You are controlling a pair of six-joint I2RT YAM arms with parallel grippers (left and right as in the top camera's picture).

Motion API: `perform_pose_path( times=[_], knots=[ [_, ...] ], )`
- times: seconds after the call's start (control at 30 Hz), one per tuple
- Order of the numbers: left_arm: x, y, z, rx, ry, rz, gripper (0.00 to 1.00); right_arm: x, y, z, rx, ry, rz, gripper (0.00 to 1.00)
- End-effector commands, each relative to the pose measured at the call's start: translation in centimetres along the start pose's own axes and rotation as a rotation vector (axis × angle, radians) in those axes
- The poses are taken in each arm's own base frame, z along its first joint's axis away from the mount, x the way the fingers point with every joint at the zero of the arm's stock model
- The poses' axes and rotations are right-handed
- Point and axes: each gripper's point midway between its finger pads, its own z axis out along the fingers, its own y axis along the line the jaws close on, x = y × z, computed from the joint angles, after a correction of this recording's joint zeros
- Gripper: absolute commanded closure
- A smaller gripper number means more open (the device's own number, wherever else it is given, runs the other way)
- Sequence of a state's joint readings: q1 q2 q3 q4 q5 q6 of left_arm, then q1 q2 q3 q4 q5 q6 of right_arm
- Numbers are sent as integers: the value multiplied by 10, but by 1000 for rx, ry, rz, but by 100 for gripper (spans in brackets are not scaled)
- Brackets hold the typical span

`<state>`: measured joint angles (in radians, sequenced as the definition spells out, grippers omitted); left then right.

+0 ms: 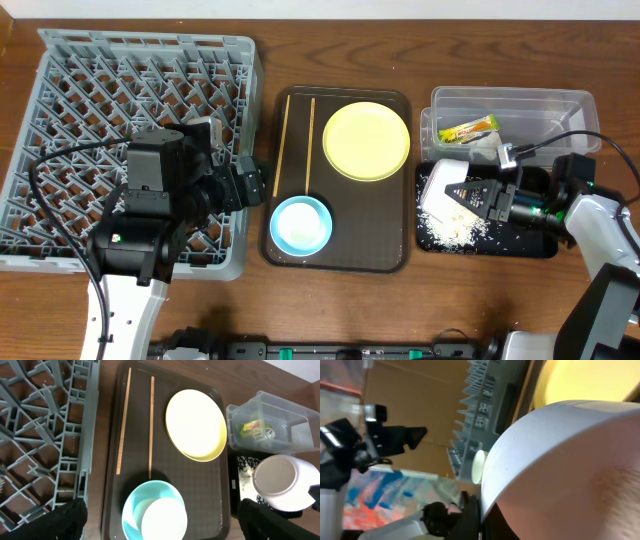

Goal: Sort waste into correct bins and load items into the dishwasher
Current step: 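Tip the white bowl over the black tray to dump the rice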

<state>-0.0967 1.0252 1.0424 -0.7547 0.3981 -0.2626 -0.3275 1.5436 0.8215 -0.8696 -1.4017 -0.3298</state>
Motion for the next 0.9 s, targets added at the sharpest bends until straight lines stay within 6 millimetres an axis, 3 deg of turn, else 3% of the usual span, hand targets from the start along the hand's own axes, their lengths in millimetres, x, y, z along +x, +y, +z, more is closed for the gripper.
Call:
perform_pose_path(
  times=[0.0, 0.1, 0.2, 0.23, 0.3, 0.33, 0.43, 0.53, 0.57, 0.67, 0.77, 0.87],
  knots=[
    [-3, -6, -3, 19, -5, 6, 4, -5, 2, -2, -20, -19, -25, 99],
    [-3, -6, -3, 19, -5, 6, 4, -7, 9, -2, -59, -30, 0, 99],
    [-3, -6, -3, 19, -5, 6, 4, -2, -23, -3, 122, 6, 103, 99],
    [-3, -6, -3, 19, -5, 6, 3, -2, -23, -3, 126, 6, 133, 99],
    [-3, -6, -3, 19, -5, 6, 3, -4, 7, 0, -41, -17, 1, 99],
    [-3, -6, -3, 19, -5, 6, 3, -4, 11, 0, -64, -22, -49, 99],
    [-3, -6, -3, 19, -5, 6, 3, -4, -17, -2, 88, 0, 81, 99],
    [-3, -6, -3, 19, -5, 6, 4, -8, 15, -1, -86, -35, -63, 99],
    [-3, -6, -3, 19, -5, 6, 4, -7, 9, 0, -57, -27, -68, 99],
    [-3, -6, -3, 19, -5, 6, 4, -2, -40, -5, 228, 11, 186, 99],
    [-3, -6, -3, 19, -5, 6, 4, -1, -8, 1, 50, 13, 20, 99],
    [-3, -6, -3, 19, -6, 6, 4, 4, -21, 2, 138, 39, 109, 99]
  ],
)
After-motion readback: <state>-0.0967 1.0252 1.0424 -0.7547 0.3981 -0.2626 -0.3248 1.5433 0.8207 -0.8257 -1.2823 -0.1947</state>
